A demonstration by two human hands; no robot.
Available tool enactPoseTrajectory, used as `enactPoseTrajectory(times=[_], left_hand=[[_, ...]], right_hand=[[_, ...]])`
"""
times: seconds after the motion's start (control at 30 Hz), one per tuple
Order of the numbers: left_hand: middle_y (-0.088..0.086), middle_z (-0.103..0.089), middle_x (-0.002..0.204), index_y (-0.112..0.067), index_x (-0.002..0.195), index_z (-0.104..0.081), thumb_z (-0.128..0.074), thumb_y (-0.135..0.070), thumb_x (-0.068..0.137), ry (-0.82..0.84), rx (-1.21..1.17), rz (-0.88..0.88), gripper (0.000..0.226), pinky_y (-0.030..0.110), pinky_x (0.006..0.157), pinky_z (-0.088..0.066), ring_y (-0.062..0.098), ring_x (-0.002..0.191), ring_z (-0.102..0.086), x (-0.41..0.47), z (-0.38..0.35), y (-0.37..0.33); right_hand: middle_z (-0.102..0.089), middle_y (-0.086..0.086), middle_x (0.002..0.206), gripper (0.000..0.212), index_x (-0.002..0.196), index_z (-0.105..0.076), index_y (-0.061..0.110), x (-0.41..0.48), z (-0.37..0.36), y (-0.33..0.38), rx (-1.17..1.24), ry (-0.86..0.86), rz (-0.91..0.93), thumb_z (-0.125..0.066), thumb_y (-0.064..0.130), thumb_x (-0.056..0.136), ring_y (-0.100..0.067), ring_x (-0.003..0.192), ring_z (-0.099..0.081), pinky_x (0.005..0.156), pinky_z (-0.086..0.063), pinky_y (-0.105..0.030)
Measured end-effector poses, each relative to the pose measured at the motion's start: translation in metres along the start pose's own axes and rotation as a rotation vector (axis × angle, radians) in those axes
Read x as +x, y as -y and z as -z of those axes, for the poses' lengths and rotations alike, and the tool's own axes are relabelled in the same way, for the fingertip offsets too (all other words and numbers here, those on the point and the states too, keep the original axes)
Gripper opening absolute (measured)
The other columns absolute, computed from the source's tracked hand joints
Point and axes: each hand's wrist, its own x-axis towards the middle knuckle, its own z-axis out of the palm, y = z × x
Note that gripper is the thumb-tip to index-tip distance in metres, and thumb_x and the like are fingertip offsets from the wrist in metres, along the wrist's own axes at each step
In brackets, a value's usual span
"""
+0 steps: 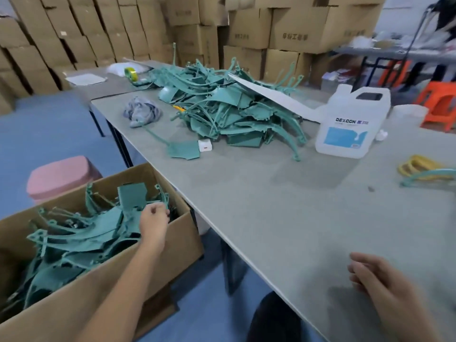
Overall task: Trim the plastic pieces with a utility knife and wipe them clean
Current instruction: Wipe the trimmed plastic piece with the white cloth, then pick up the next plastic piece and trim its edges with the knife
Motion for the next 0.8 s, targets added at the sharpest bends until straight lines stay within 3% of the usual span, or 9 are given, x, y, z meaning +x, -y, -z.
enactPoseTrajectory(times=[0.1,0.23,0.3,0.4,0.5,0.57,0.63,0.7,0.8], left_hand=[[-0.001,-0.066,0.089,-0.021,0.098,-0.061,-0.058,-0.031,0.096,0.099,0.007,-0.231,0.010,0.037,0.075,-0.048,0.026,0.088,-0.063,-0.047,-0.040,-0.001],[-0.014,-0.066,0.083,-0.041,0.095,-0.064,-0.058,-0.063,0.078,0.349,0.091,-0.359,0.028,0.043,0.079,-0.051,0.019,0.081,-0.064,-0.131,-0.103,-0.015],[-0.014,-0.067,0.082,-0.048,0.094,-0.061,-0.057,-0.071,0.078,0.520,0.207,-0.484,0.028,0.044,0.077,-0.052,0.021,0.078,-0.062,-0.180,-0.132,-0.021],[-0.017,-0.067,0.083,-0.047,0.097,-0.062,-0.059,-0.060,0.089,0.822,0.400,-0.786,0.014,0.036,0.070,-0.046,0.020,0.077,-0.061,-0.252,-0.176,-0.033],[-0.008,-0.071,0.107,-0.030,0.110,-0.071,-0.069,-0.032,0.092,1.039,0.486,-1.053,0.018,0.036,0.089,-0.049,0.020,0.102,-0.065,-0.296,-0.219,-0.044],[-0.002,-0.070,0.115,-0.021,0.114,-0.072,-0.065,-0.029,0.095,1.070,0.524,-1.113,0.021,0.039,0.099,-0.046,0.024,0.111,-0.063,-0.308,-0.238,-0.045],[0.000,-0.070,0.114,-0.018,0.111,-0.072,-0.052,-0.040,0.096,1.050,0.555,-1.155,0.034,0.040,0.097,-0.047,0.026,0.109,-0.064,-0.310,-0.245,-0.041],[-0.001,-0.070,0.112,-0.018,0.108,-0.073,-0.041,-0.049,0.090,1.013,0.545,-1.200,0.048,0.041,0.093,-0.050,0.026,0.106,-0.066,-0.310,-0.247,-0.033],[0.002,-0.071,0.112,-0.017,0.105,-0.076,-0.041,-0.051,0.087,0.983,0.516,-1.193,0.052,0.044,0.092,-0.052,0.028,0.105,-0.069,-0.307,-0.250,-0.030]], right_hand=[[-0.072,-0.011,0.078,0.023,0.097,-0.072,0.017,-0.014,0.013,0.015,-0.022,-0.071,0.074,-0.063,-0.004,0.093,-0.011,0.067,-0.065,0.067,-0.056,-0.030],[-0.073,0.017,0.080,0.019,0.097,-0.073,0.023,-0.030,0.064,0.020,-0.163,-0.225,0.101,-0.069,0.005,0.094,0.001,0.074,-0.067,0.069,-0.049,-0.014],[-0.073,0.020,0.083,0.020,0.096,-0.073,0.026,-0.034,0.100,0.015,-0.196,-0.304,0.076,-0.068,0.007,0.095,0.002,0.079,-0.068,0.073,-0.047,-0.013],[-0.071,0.013,0.078,0.017,0.096,-0.074,0.024,-0.033,0.157,0.007,-0.302,-0.500,0.035,-0.069,0.007,0.094,-0.006,0.074,-0.065,0.072,-0.049,-0.027],[-0.072,0.000,0.100,0.016,0.109,-0.073,0.019,-0.013,0.219,0.006,-0.558,-0.657,-0.018,-0.070,0.020,0.093,-0.021,0.095,-0.066,0.086,-0.047,-0.033],[-0.060,-0.002,0.132,0.050,0.136,-0.058,0.033,0.003,0.255,0.003,-0.875,-0.406,-0.252,-0.069,0.046,0.089,-0.029,0.120,-0.056,0.098,-0.041,-0.034],[-0.045,0.000,0.148,0.069,0.150,-0.036,0.048,0.013,0.276,-0.012,-1.116,-0.075,-0.444,-0.061,0.062,0.087,-0.032,0.131,-0.048,0.108,-0.037,-0.044],[-0.047,-0.004,0.143,0.058,0.150,-0.038,0.048,0.013,0.283,-0.032,-1.089,0.023,-0.426,-0.056,0.055,0.095,-0.031,0.126,-0.051,0.105,-0.040,-0.041],[-0.058,-0.007,0.120,0.035,0.135,-0.059,0.032,0.009,0.301,-0.054,-1.047,-0.084,-0.311,-0.051,0.034,0.100,-0.031,0.112,-0.058,0.092,-0.045,-0.037]])
